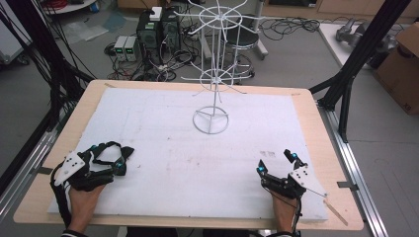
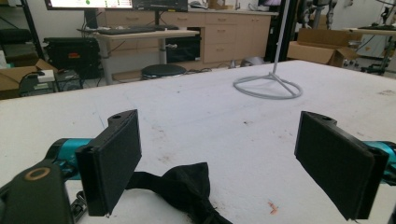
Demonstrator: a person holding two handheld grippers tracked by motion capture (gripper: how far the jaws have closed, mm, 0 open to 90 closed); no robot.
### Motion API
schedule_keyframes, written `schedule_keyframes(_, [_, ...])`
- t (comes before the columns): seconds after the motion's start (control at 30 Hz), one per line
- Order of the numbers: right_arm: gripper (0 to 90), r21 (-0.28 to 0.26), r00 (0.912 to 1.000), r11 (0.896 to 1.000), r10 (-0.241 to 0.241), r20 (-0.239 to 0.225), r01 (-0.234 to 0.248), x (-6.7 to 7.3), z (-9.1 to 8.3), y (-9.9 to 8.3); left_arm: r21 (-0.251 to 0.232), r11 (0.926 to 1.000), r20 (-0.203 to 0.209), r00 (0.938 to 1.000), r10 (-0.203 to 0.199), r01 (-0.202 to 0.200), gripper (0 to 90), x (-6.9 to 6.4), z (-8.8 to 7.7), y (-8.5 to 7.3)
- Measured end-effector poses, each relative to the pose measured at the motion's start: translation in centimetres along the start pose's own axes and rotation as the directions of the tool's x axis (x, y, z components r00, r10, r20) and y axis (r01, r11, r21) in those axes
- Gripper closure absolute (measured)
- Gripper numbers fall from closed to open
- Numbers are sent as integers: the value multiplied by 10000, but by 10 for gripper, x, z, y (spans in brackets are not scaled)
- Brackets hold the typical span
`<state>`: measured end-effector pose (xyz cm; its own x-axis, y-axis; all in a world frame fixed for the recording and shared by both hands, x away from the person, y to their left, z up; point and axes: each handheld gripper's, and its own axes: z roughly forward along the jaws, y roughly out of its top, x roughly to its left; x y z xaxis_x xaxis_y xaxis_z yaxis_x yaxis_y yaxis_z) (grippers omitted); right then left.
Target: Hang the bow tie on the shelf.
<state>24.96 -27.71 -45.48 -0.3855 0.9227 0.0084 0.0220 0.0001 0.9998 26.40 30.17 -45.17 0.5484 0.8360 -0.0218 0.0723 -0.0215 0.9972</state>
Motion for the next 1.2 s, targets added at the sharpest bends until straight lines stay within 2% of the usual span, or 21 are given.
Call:
schedule_keyframes(0.1, [42,111,10000,9999,82,29,-82,1,0,0,-150,9999,147,9999,-24,26,150,1,-1,0])
schedule_keyframes(0.17, [43,96,10000,9999,-42,46,42,1,1,0,-131,9998,123,9998,-162,163,151,2,-1,0])
schedule_keyframes(0.3, [42,90,10000,9999,46,9,-46,0,1,0,-35,9995,118,9994,-324,324,151,3,0,0])
schedule_keyframes(0.43, [42,82,10000,10000,44,10,-44,0,0,0,288,9983,-70,9987,-497,499,151,3,0,3])
schedule_keyframes(0.57, [42,72,10000,10000,39,-1,-39,0,0,0,607,9974,-242,9990,-381,396,151,2,0,6])
schedule_keyframes(0.63, [42,68,10000,10000,22,2,-22,0,0,0,1033,9938,-307,9988,-387,417,152,2,2,10])
schedule_keyframes(0.73, [42,44,10000,10000,-6,4,6,0,0,0,1270,9910,-391,9985,-375,422,153,2,4,13])
schedule_keyframes(0.77, [42,27,10000,10000,-34,11,34,0,0,0,1592,9867,-461,9986,-269,339,153,2,5,17])
schedule_keyframes(0.8, [42,32,10000,10000,-22,9,22,0,0,0,1592,9867,-461,9986,-269,339,153,2,5,17])
schedule_keyframes(0.83, [42,38,10000,10000,-10,9,10,0,0,0,1915,9809,-503,9984,-250,342,155,2,6,19])
schedule_keyframes(0.87, [42,38,10000,10000,-10,9,10,0,0,0,1915,9809,-503,9984,-250,342,155,2,6,19])
schedule_keyframes(0.9, [42,45,10000,10000,-9,9,9,0,0,0,2080,9774,-267,9991,-329,378,156,4,7,20])
schedule_keyframes(0.93, [42,49,10000,10000,-9,14,9,0,0,0,2174,9753,-214,9992,-341,380,160,3,8,21])
schedule_keyframes(0.97, [42,46,10000,10000,3,13,-3,0,0,0,2512,9674,-183,9995,-273,311,164,4,10,23])
schedule_keyframes(1.0, [42,36,10000,10000,12,15,-12,0,0,0,2512,9674,-183,9995,-273,311,163,4,10,23])
schedule_keyframes(1.03, [42,41,10000,10000,-4,21,4,0,0,0,2818,9588,-189,9993,-311,352,164,4,12,25])
schedule_keyframes(1.07, [42,41,10000,10000,-4,22,4,0,0,0,2958,9544,-165,9991,-378,410,165,5,13,27])
schedule_keyframes(1.1, [42,69,10000,10000,39,12,-39,0,0,0,2958,9544,-165,9991,-378,410,170,5,13,27])
schedule_keyframes(1.13, [42,69,10000,10000,39,12,-39,0,0,0,3133,9486,-97,9990,-440,448,170,5,14,28])
schedule_keyframes(1.17, [42,35,10000,10000,-21,27,21,0,0,0,3505,9351,-75,9986,-521,514,194,5,17,32])
schedule_keyframes(1.2, [42,48,10000,10000,-15,10,15,0,0,0,3505,9351,-75,9986,-521,514,203,5,17,32])
